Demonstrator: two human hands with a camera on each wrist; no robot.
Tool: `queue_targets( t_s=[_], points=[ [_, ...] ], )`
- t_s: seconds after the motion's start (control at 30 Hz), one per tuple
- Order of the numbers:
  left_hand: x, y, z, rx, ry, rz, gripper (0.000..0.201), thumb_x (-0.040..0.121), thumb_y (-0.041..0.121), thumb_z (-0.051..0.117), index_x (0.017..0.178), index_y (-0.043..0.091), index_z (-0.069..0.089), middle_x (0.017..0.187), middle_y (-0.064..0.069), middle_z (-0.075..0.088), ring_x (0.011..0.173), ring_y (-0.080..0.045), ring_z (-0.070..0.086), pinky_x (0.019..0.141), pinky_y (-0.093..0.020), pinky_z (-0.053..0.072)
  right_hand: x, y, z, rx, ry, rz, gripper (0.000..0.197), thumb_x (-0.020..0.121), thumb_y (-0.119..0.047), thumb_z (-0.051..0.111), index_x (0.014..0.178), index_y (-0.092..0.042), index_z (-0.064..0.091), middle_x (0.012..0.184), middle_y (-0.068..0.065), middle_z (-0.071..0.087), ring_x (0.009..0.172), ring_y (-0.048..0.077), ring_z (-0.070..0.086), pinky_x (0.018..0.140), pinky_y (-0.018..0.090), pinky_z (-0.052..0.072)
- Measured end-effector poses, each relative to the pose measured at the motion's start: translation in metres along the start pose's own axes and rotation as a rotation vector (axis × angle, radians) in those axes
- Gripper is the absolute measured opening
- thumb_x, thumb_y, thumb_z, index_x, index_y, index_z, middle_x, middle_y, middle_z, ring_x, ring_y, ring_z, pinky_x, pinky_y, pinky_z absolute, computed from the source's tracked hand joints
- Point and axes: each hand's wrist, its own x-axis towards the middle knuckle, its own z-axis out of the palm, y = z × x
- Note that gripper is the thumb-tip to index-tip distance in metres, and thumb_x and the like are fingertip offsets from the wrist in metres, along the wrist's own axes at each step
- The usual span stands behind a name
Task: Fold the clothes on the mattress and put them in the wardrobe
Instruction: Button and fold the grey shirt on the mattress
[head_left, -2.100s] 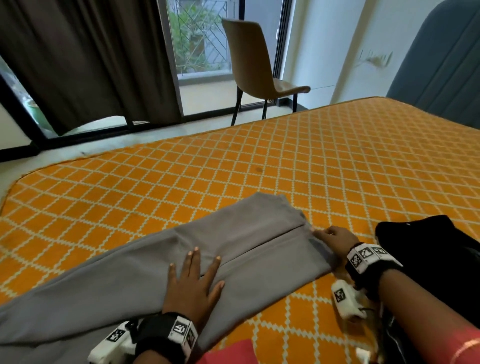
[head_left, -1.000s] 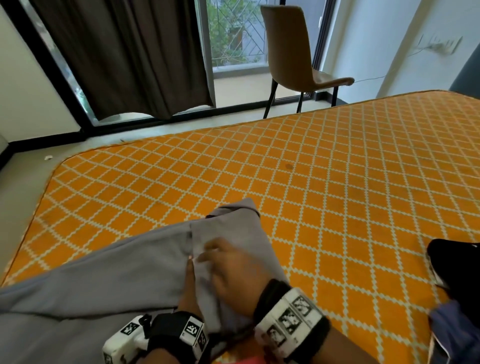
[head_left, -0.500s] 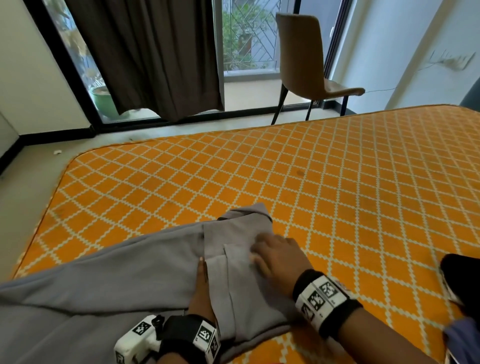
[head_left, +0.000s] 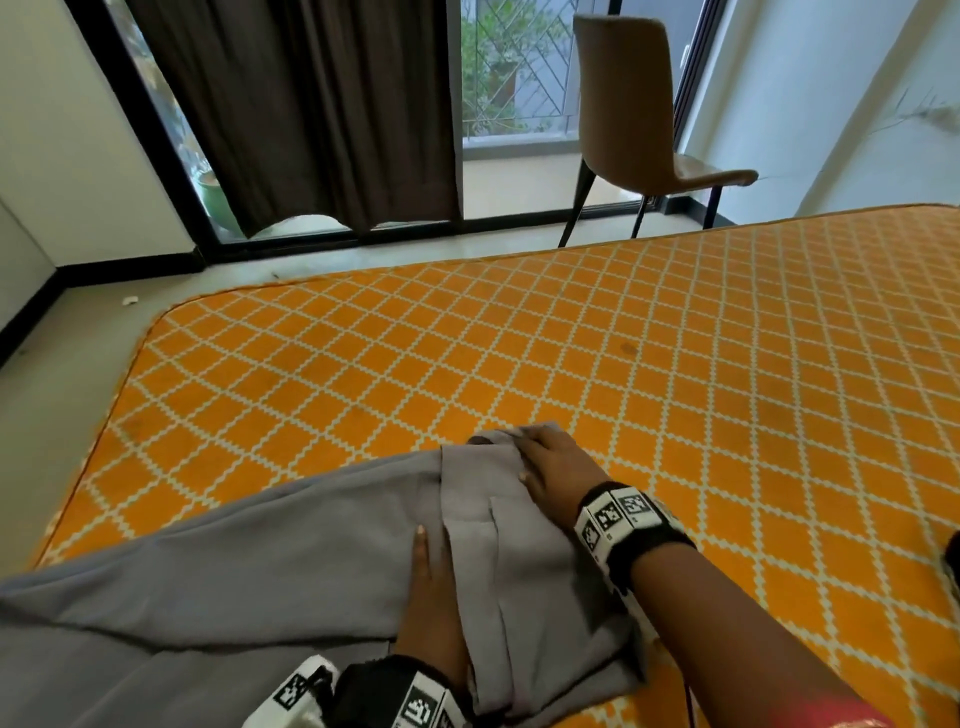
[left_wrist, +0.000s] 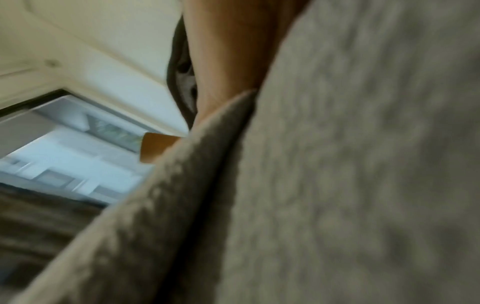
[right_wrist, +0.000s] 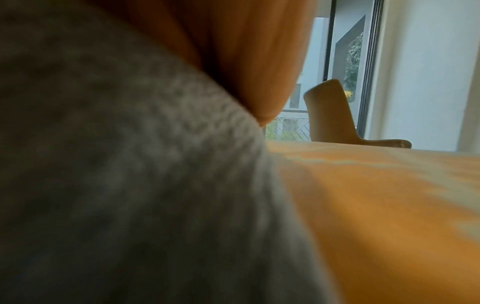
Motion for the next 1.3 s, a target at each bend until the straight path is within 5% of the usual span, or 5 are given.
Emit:
queue_targets(
  t_s=[0.2,0.37,0.6,0.83,1.3],
  points=[
    [0.043,-0.004,-0.064,-0.617,0.304,-0.282,0.025,0.092,0.017,0.045,0.098,0.016,0.069,0.096,-0.004,0.068,0.090,-0.025,0.062,0.091,-0.044,0.047,-0.002,0.007,0.014,0.119,0.099,-0.043,0.047,0.099,-0.019,0.047,0.145,-0.011,0.040,0.152,0.008,0.029,0.138,0.030,0.032,0.114,0.040,0.030],
    [0.102,0.021,-0.077,-0.760,0.144,-0.326,0.019,0.092,0.010,0.053,0.107,0.012,0.065,0.111,-0.005,0.060,0.101,-0.023,0.057,0.087,-0.035,0.046,-0.014,0.006,0.005,0.144,0.413,-0.024,0.024,0.094,-0.020,0.053,0.113,-0.013,0.067,0.138,0.011,0.045,0.118,0.035,0.047,0.093,0.044,0.045],
    [0.107,0.045,-0.010,-0.699,-0.165,-0.233,0.041,0.092,0.015,0.055,0.132,0.009,0.050,0.137,-0.010,0.047,0.127,-0.027,0.044,0.104,-0.035,0.037,-0.023,-0.004,-0.007,-0.129,0.246,0.221,0.038,0.094,-0.021,0.047,0.132,-0.019,0.054,0.141,0.001,0.044,0.127,0.029,0.035,0.103,0.042,0.032],
    [0.105,0.048,0.003,-0.585,-0.131,-0.320,0.054,0.085,0.028,0.071,0.130,0.009,0.047,0.142,-0.010,0.032,0.131,-0.027,0.035,0.107,-0.036,0.036,-0.022,0.005,0.000,0.225,0.709,0.149,0.028,0.083,0.000,0.061,0.109,-0.007,0.072,0.115,0.006,0.065,0.103,0.031,0.061,0.089,0.047,0.050],
    [0.112,0.031,-0.036,-1.110,-0.070,-0.329,0.068,0.086,0.001,0.064,0.147,0.012,0.034,0.142,0.002,0.037,0.133,-0.017,0.040,0.102,-0.024,0.037,-0.025,0.007,0.003,0.267,0.723,0.133,0.014,0.085,-0.005,0.063,0.095,-0.011,0.069,0.108,0.001,0.057,0.097,0.024,0.053,0.070,0.030,0.047]
  ],
)
